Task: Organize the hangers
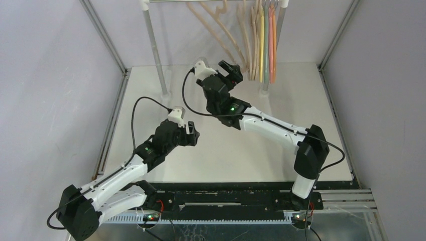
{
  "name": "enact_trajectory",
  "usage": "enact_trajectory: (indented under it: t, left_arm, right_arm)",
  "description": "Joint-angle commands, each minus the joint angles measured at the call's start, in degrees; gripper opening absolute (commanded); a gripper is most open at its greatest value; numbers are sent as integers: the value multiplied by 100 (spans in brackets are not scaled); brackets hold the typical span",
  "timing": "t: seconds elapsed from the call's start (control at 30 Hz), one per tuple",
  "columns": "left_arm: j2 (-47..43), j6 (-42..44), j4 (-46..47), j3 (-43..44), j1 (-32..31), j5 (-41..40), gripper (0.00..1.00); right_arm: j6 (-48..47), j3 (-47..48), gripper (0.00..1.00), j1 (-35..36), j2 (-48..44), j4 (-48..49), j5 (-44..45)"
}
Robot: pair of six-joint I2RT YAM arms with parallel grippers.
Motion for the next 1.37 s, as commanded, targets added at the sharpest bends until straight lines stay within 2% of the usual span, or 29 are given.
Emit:
enact_trajectory:
  t: [0.0,0.17,0.27,0.4,0.6,0.73,0.9,1.33]
  left_arm:
    - [141,40,182,195,-34,-190,82]
    - [342,49,194,309,-34,-277,98]
    - [482,70,195,381,-34,-387,99]
    - [721,43,175,536,-34,-470,100]
    - [1061,-44,409,572,-34,-388,99]
    - [1245,-70,550,576,-34,-304,100]
    - [1354,-22,710,510,-34,-285,99]
    - [1405,40,841,432,-34,-187,99]
  right_arm:
    - [1782,45,100,220,-916,-1348,-507]
    - [3135,-661,100,385,-1891,-2393,-1436]
    - [3890,-1349,100,316,-2570,-2651,-2193]
    - [4584,-2483,100,40,-3502,-2509,-3217]
    - [5126,-4225,100,-556,-4671,-1875,-3853]
    - [5540,-5032,100,-1235,-5292,-1603,-4365]
    - [6043,-5440,100,-1821,-5439,-1590,-4826]
    - [6430,-5641,100,-1849,-5231,-1498,-4398]
